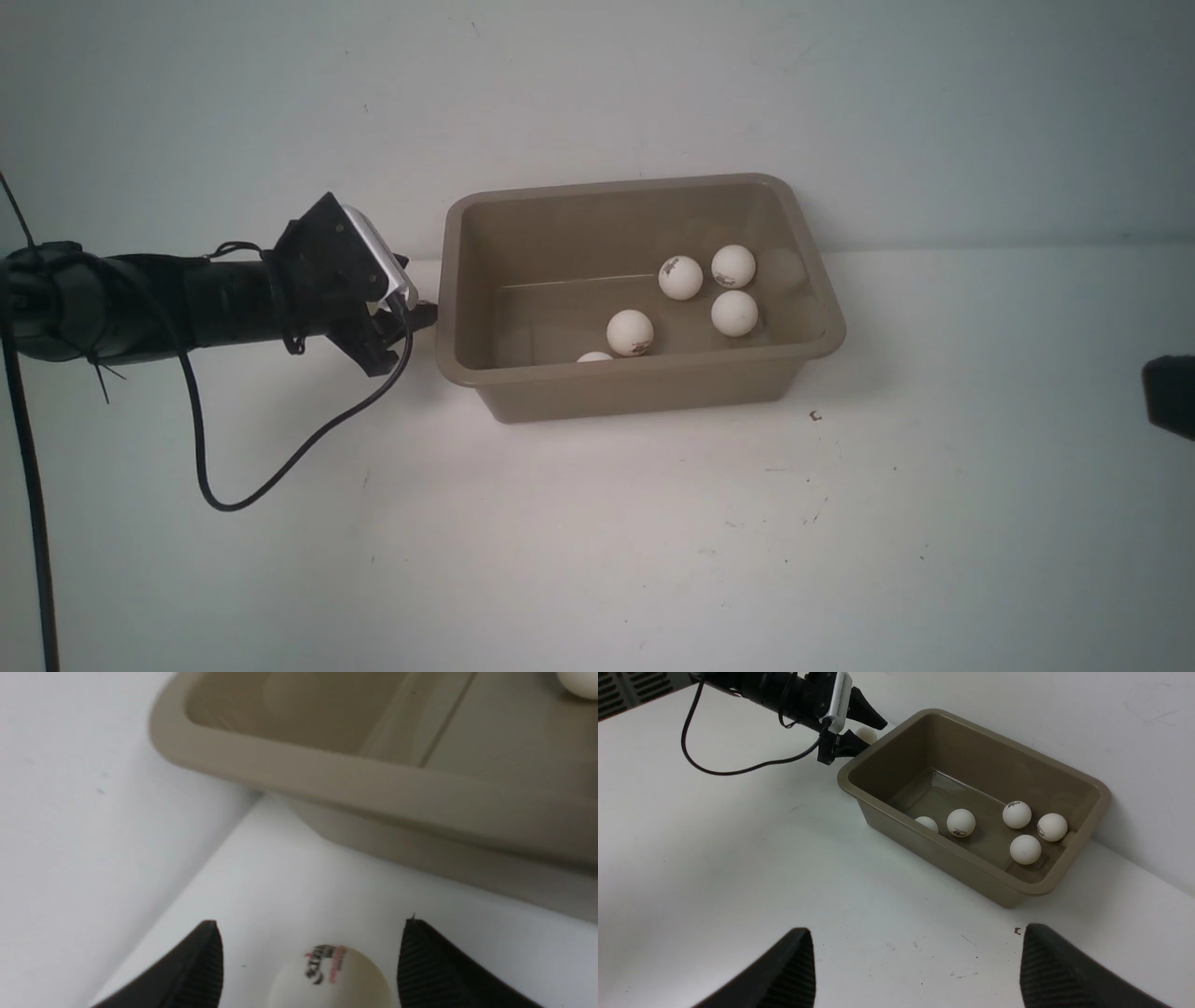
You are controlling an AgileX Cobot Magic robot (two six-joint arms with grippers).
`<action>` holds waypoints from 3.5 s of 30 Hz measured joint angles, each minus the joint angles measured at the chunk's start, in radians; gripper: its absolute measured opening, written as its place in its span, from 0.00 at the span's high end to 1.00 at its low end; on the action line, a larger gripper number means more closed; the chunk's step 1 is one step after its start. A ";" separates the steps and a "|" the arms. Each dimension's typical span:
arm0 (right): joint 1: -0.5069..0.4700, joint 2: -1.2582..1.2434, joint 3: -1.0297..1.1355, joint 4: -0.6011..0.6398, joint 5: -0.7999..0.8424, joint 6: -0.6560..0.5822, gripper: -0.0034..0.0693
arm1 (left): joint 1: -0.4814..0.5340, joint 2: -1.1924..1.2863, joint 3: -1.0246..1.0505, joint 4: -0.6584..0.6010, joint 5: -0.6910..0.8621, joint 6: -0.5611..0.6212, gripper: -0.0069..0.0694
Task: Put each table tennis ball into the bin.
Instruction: Use the left arm to clamp the table tennis ball closest to it, then use the left arm to put the table tennis ball into the box, then use the left arm to clamp the table tennis ball closest to it
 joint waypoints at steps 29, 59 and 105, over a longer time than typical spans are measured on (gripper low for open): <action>0.000 0.000 0.000 0.018 0.008 -0.008 0.22 | -0.015 0.037 -0.002 0.000 0.008 -0.003 0.46; 0.000 0.000 0.000 0.031 0.012 -0.015 0.22 | -0.016 -0.073 -0.076 0.003 0.001 0.000 0.46; 0.000 0.000 0.000 0.035 0.019 -0.027 0.22 | 0.122 -0.203 -0.081 0.680 0.399 -0.907 0.24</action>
